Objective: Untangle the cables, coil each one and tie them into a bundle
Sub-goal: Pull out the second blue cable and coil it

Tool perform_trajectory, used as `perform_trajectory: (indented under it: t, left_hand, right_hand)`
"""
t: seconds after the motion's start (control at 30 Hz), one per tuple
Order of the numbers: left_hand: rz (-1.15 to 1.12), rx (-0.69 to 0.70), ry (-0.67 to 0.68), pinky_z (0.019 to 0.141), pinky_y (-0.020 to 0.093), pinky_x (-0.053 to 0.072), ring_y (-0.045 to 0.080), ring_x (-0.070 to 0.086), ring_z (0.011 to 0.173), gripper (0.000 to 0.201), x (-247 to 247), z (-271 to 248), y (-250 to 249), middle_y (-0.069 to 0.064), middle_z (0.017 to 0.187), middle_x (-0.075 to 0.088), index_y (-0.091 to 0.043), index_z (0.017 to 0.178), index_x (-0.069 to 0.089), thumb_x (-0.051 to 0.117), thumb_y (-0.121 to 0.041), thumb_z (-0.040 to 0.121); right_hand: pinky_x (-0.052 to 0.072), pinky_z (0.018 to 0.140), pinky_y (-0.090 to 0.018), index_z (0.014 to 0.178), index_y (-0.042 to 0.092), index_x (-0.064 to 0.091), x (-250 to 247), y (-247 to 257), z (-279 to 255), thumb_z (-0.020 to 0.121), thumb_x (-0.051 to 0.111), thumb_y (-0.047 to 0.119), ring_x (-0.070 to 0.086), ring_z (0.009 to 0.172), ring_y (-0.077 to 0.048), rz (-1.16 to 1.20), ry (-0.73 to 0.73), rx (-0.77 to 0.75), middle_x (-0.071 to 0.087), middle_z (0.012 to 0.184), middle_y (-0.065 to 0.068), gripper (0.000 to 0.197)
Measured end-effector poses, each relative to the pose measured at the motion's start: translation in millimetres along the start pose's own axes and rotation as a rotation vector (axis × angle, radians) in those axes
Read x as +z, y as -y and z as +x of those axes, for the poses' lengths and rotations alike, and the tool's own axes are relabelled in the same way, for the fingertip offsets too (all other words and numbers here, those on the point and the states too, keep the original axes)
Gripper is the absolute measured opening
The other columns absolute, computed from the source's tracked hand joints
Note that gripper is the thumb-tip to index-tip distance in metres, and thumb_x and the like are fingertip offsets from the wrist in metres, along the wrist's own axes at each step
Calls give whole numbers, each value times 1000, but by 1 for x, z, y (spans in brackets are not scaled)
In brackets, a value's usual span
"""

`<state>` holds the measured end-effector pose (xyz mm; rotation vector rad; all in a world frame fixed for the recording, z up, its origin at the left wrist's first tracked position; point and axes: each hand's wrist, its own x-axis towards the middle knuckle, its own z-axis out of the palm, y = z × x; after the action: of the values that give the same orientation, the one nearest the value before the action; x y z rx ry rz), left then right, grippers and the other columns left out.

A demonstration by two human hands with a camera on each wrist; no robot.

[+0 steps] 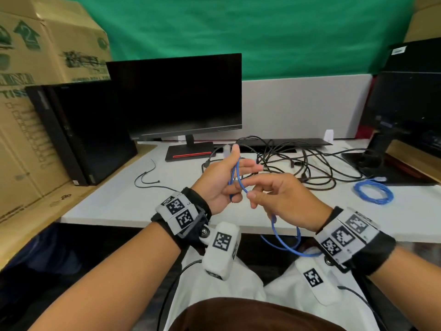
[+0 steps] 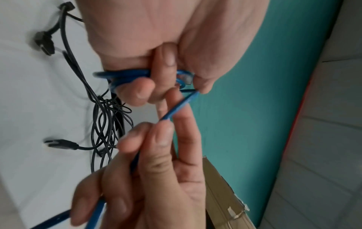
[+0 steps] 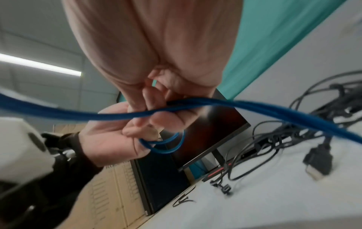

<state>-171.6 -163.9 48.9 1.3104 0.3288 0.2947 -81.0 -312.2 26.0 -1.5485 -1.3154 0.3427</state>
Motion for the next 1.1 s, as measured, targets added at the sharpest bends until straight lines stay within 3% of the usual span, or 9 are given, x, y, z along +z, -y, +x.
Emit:
perform_trajectory:
  t: [0.07,0.17,0.33,0.5,0.6,0.7,0.83,0.97,1.1]
  left_hand:
    - [62,47,-2,40,21,19,10,27,39,44,2,-4,-3,1,75,69,-10,94,63,47,-51,100]
    - [143,107,1,48,28,21,12,21,44,44,7,-8,-8,-4,50,31,-21,65,44,45,-42,104]
    - [64,81,82,48,30,46,16,25,44,52,6,-11,-15,-5,47,19,-22,57,34,43,-43,104]
    - [109,-67,211,39,18,18,9,14,38,60,1,-11,-14,-8,50,16,-25,57,34,34,-74,91]
    - [73,-119,279,40,18,13,8,12,37,67,-2,-10,-15,-9,49,17,-23,59,36,24,-85,83]
    - [62,-133,294,39,18,14,9,11,40,62,-7,-9,-18,-9,49,19,-23,59,40,27,-73,94]
    - [152,-135,339,40,18,13,8,10,40,53,-7,-14,-15,-7,51,14,-25,58,38,35,-60,98]
    - [102,-156,411,38,16,15,10,8,41,50,-5,-18,-19,-10,46,18,-24,56,37,41,-59,92]
    - [61,-148,458,38,16,17,10,8,40,50,-5,-21,-20,-10,48,16,-25,56,38,40,-59,92]
  right_hand:
    - [49,47,-29,85,29,74,5,-3,1,93,67,15,50,44,-12,-24,5,21,67,66,1,18]
    - [54,58,-29,75,18,68,9,-11,1,93,68,21,62,50,-14,-188,123,89,70,65,0,18]
    - [48,68,-30,89,14,74,-2,-29,-1,95,65,25,57,66,-11,-409,332,181,73,85,-9,15]
    - [41,74,-8,95,13,73,-17,-33,2,88,75,24,57,77,13,-477,198,142,71,91,6,14]
    - [47,77,-16,98,11,66,-14,-30,2,85,76,13,63,80,0,-365,190,168,71,93,-1,17]
    - [52,88,-33,127,7,53,-9,-20,1,87,67,-8,65,92,-25,61,192,234,70,108,-15,44]
    - [53,95,-40,135,20,52,-14,-3,5,95,58,5,67,109,-24,412,182,182,64,130,-11,43]
    - [59,84,-50,120,21,52,-12,-1,8,90,70,8,70,92,-28,202,-48,188,60,128,-12,38]
    - [61,73,-38,124,7,57,-13,-5,5,91,66,10,70,88,-22,271,124,167,71,114,-4,35]
